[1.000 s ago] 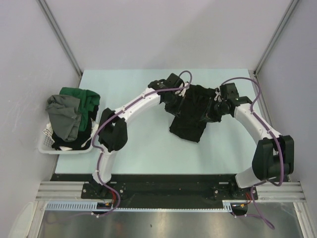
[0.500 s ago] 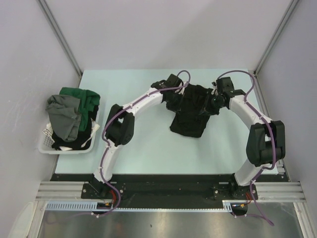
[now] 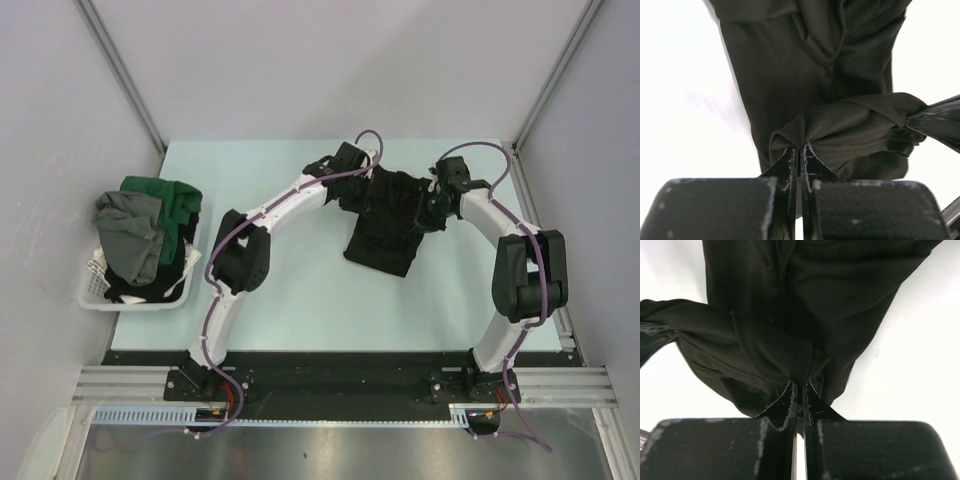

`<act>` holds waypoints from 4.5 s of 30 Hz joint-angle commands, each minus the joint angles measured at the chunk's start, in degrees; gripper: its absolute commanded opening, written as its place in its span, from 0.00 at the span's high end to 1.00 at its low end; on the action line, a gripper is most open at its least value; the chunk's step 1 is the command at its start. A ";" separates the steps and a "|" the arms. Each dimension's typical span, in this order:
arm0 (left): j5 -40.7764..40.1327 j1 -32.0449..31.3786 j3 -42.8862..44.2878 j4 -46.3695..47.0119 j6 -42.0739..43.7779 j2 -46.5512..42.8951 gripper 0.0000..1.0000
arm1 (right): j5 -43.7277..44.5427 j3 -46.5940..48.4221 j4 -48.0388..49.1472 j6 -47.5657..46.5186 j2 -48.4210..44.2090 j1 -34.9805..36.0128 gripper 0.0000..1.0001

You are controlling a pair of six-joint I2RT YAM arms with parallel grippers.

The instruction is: Fold and stack the t-shirts

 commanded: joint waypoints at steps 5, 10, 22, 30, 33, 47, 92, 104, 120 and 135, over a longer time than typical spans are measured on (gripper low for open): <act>-1.10 1.02 6.59 4.43 -1.47 1.89 0.99 | 1.65 5.30 1.77 -3.57 2.50 -2.10 1.00; -0.40 1.20 7.21 4.87 -2.00 3.48 0.99 | 0.78 8.11 1.41 -3.76 4.61 -3.33 1.00; 1.54 2.52 6.94 5.75 -2.27 5.41 0.73 | 1.73 15.50 -2.28 -3.66 12.34 -3.15 0.80; -0.65 2.96 5.28 4.96 -0.95 3.92 0.66 | 7.79 16.82 -2.98 -4.02 12.00 -1.92 0.42; -2.15 3.13 2.91 3.47 1.41 1.20 0.67 | 10.34 17.34 -3.07 -4.02 10.07 -2.01 0.38; -1.19 3.13 -33.21 8.56 2.75 -23.23 0.67 | 14.31 6.64 -7.46 -0.07 -8.47 0.62 0.32; 5.93 2.08 -29.35 3.82 1.95 -23.42 0.66 | 12.55 -27.91 17.84 15.32 -15.08 8.80 0.37; 5.76 1.81 -29.53 3.46 2.30 -23.86 0.66 | 12.37 -30.64 19.78 14.35 -15.16 9.68 0.47; 5.76 1.73 -29.01 3.03 2.57 -22.80 0.66 | 10.62 -32.57 23.91 14.00 -12.97 10.30 0.70; 6.11 1.64 -29.79 4.33 2.13 -21.31 0.66 | 8.51 -32.66 24.70 13.30 -12.09 10.30 0.92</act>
